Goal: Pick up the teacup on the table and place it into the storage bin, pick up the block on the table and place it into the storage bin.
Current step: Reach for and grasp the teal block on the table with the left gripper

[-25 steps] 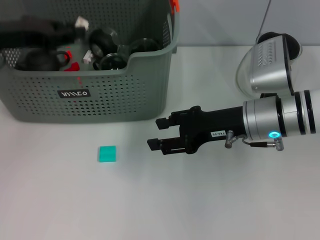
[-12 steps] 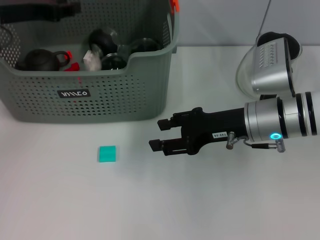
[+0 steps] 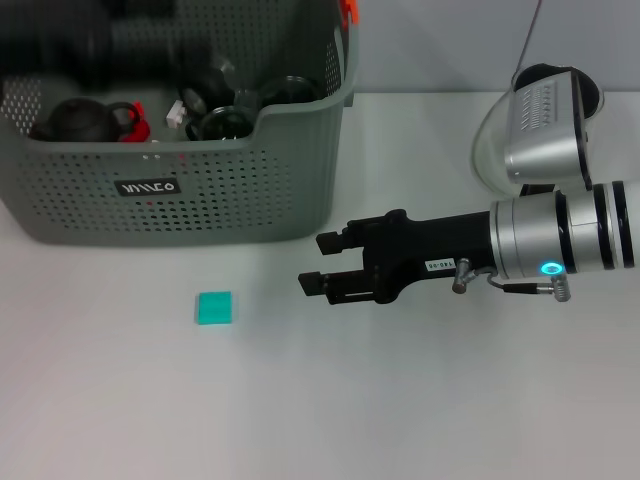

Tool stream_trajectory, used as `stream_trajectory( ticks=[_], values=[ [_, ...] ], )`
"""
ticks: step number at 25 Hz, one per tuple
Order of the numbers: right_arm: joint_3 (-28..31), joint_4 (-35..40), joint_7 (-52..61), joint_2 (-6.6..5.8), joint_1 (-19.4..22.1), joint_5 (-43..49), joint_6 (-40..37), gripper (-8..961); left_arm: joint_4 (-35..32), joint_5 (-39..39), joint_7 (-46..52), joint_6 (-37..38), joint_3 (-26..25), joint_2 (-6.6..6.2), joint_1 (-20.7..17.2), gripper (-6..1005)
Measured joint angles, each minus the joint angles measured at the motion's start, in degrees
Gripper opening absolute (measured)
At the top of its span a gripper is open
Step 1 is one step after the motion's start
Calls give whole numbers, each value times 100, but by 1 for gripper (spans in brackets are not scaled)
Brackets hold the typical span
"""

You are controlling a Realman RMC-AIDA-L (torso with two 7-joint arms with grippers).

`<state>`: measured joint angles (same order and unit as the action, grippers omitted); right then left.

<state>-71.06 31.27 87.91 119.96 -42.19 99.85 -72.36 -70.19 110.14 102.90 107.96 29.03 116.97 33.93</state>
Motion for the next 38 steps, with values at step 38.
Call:
stream_trajectory(
  ticks=[38],
  values=[
    [48, -16, 157, -25, 45, 25, -59, 667, 1043, 3961, -1083, -3028, 3052, 691, -84, 949]
  ],
)
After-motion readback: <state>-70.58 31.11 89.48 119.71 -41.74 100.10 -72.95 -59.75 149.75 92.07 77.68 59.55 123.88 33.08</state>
